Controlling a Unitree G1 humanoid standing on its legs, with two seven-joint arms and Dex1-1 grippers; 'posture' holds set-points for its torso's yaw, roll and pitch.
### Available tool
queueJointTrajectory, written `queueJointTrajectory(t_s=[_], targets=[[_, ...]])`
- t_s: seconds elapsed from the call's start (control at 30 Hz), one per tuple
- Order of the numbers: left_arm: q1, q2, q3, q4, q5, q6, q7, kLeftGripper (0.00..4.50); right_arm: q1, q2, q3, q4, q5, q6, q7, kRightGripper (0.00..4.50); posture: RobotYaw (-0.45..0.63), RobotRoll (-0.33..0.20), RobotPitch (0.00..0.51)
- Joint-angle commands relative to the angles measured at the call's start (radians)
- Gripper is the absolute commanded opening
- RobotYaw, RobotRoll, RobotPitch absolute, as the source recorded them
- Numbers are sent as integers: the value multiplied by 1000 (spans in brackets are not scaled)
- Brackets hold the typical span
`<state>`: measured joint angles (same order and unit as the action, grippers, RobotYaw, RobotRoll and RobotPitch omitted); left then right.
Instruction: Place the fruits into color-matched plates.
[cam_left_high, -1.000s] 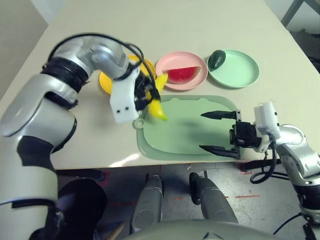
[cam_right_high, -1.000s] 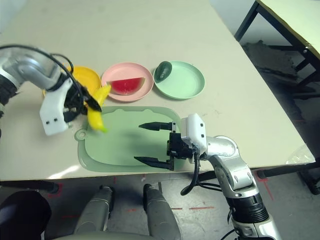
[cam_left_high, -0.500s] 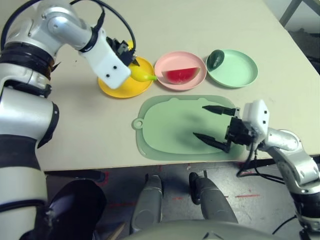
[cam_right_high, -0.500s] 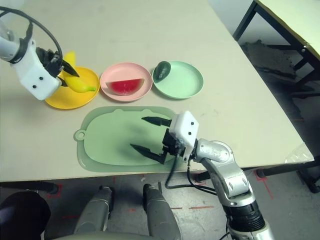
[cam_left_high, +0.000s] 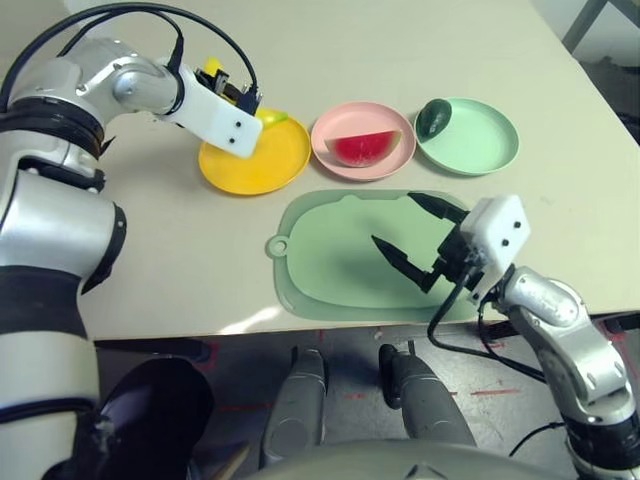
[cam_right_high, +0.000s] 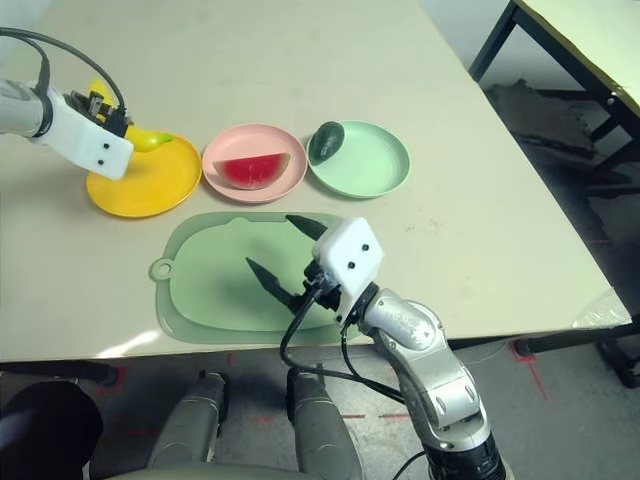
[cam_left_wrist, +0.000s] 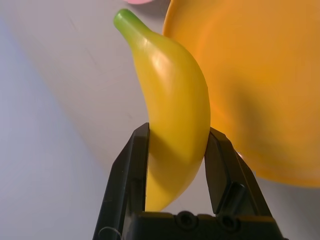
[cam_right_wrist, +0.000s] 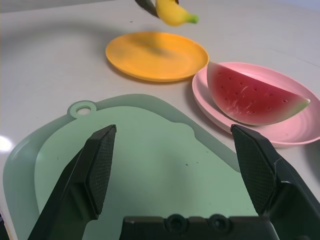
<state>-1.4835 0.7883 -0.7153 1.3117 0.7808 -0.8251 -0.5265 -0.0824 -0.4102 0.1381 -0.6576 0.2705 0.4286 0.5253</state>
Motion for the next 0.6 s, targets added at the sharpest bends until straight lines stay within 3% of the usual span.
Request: queueJointTrajectory(t_s=[0.03,0.23,0.6], targets=[[50,-15,12,33,12,37,29,1644,-3,-7,6,1,-1,-1,2,4500,-66,0,251],[124,-39,82,46,-53,65,-26,1644,3,-17,-10,1,3,-1,3,4500,-73,0,253],[206,-95,328,43,-281,160,-234,1644,-19,-35,-32,20,11,-7,10,4500,-85,0,238]])
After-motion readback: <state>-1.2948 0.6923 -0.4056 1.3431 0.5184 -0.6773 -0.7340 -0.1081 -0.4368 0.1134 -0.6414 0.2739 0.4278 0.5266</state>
